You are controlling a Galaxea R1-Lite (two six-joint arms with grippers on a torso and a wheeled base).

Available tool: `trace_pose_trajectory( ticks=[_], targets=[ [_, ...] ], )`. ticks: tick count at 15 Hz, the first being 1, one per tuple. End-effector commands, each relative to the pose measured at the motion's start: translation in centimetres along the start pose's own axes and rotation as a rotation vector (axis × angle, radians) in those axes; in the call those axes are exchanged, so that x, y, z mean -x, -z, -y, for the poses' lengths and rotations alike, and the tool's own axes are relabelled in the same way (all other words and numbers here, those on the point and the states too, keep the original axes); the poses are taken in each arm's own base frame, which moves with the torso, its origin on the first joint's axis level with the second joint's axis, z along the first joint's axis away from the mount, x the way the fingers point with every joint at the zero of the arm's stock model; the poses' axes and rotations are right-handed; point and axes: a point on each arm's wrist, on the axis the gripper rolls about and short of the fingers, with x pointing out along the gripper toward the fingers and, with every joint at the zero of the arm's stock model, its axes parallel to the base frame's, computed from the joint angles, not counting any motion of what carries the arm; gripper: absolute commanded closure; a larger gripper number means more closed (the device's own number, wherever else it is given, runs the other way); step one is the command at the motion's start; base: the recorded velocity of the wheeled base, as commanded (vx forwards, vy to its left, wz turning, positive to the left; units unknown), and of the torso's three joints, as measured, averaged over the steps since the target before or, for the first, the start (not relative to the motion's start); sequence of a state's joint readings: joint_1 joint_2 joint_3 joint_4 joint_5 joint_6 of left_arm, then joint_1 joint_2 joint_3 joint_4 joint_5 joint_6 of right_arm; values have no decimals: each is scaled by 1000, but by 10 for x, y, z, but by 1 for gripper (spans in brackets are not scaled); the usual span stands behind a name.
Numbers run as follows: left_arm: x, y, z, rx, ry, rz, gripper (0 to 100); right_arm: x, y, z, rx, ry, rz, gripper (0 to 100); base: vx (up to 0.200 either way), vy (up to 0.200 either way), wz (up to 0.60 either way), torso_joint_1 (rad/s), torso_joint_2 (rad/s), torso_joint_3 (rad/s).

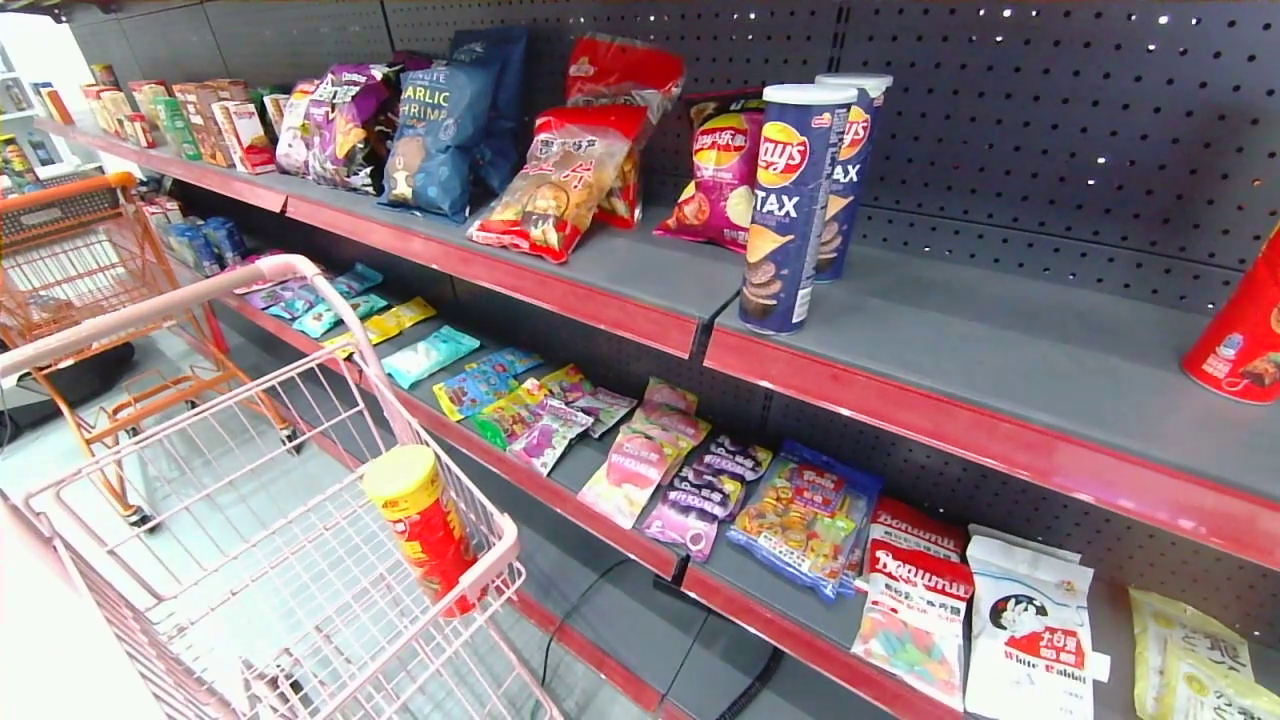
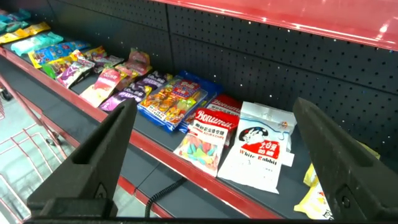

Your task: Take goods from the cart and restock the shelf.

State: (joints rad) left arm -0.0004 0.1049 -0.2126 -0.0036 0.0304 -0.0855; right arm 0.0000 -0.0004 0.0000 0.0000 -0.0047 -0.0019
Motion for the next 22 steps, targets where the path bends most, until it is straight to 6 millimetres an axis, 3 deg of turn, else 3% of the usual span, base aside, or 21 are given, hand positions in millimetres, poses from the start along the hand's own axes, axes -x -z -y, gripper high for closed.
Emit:
trace_pose_trajectory(
  ticks=[1, 2, 3, 4, 5, 7, 10, 12, 13, 15, 19, 22],
  targets=[
    [-114, -119, 13, 135, -65, -141, 0, 0, 0, 0, 0, 0, 0, 0, 0, 0, 0, 0, 0, 0],
    [-132, -109, 12, 108, -67, -210, 0, 0, 0, 0, 0, 0, 0, 0, 0, 0, 0, 0, 0, 0],
    [-171, -88, 5, 71, -87, -344, 0, 0, 0, 0, 0, 0, 0, 0, 0, 0, 0, 0, 0, 0],
    [-189, -78, 0, 56, -79, -390, 0, 0, 0, 0, 0, 0, 0, 0, 0, 0, 0, 0, 0, 0],
    [-221, -55, -16, 24, -48, -453, 0, 0, 0, 0, 0, 0, 0, 0, 0, 0, 0, 0, 0, 0],
    [-252, -15, -36, -40, 93, -519, 0, 0, 0, 0, 0, 0, 0, 0, 0, 0, 0, 0, 0, 0],
    [-264, 38, -42, -110, 331, -612, 0, 0, 0, 0, 0, 0, 0, 0, 0, 0, 0, 0, 0, 0],
    [-269, 57, -37, -118, 391, -671, 0, 0, 0, 0, 0, 0, 0, 0, 0, 0, 0, 0, 0, 0],
    [-269, 57, -37, -118, 391, -671, 0, 0, 0, 0, 0, 0, 0, 0, 0, 0, 0, 0, 0, 0],
    [-274, 75, -18, -122, 487, -698, 0, 0, 0, 0, 1, 0, 0, 0, 0, 0, 0, 0, 0, 0],
    [-285, 107, -14, -127, 519, -702, 0, 0, 0, 0, 1, 0, 0, 0, 0, 0, 0, 0, 0, 0],
    [-286, 119, -15, -120, 526, -729, 0, 0, 0, 0, 1, 0, 0, 0, 0, 0, 0, 0, 0, 0]
  ],
)
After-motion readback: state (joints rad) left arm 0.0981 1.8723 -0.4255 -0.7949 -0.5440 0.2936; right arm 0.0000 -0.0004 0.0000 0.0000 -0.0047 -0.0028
